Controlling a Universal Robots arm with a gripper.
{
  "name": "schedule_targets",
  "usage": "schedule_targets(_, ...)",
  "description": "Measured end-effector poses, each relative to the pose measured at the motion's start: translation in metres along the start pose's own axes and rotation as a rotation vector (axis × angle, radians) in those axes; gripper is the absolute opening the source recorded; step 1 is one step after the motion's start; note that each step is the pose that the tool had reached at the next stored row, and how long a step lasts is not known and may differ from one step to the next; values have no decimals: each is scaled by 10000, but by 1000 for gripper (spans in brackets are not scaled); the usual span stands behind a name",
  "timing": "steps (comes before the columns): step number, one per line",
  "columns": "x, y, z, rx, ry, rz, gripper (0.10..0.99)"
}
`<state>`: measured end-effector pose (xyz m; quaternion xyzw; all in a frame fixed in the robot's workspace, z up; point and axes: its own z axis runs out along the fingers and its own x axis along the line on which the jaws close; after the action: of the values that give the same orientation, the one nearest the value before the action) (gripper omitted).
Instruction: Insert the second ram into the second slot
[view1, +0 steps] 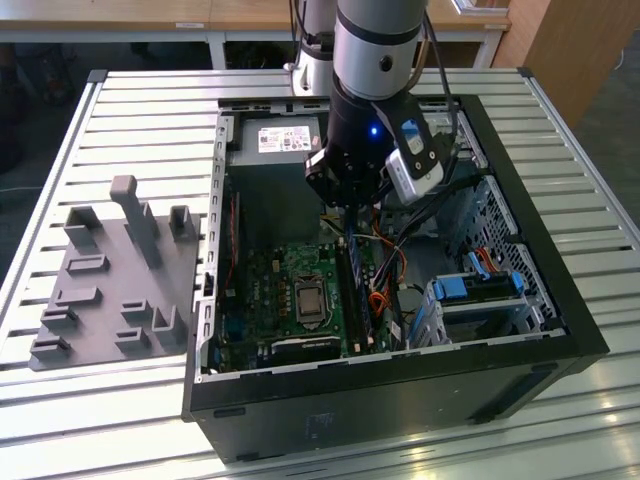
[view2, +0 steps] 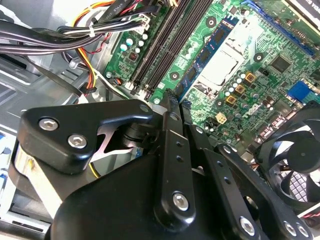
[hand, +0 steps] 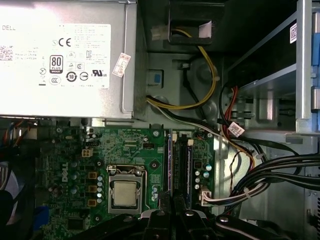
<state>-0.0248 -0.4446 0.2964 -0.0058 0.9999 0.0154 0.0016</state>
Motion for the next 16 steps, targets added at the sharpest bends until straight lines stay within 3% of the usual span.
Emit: schedule_targets(16,0,-7,64,0,43,1,137)
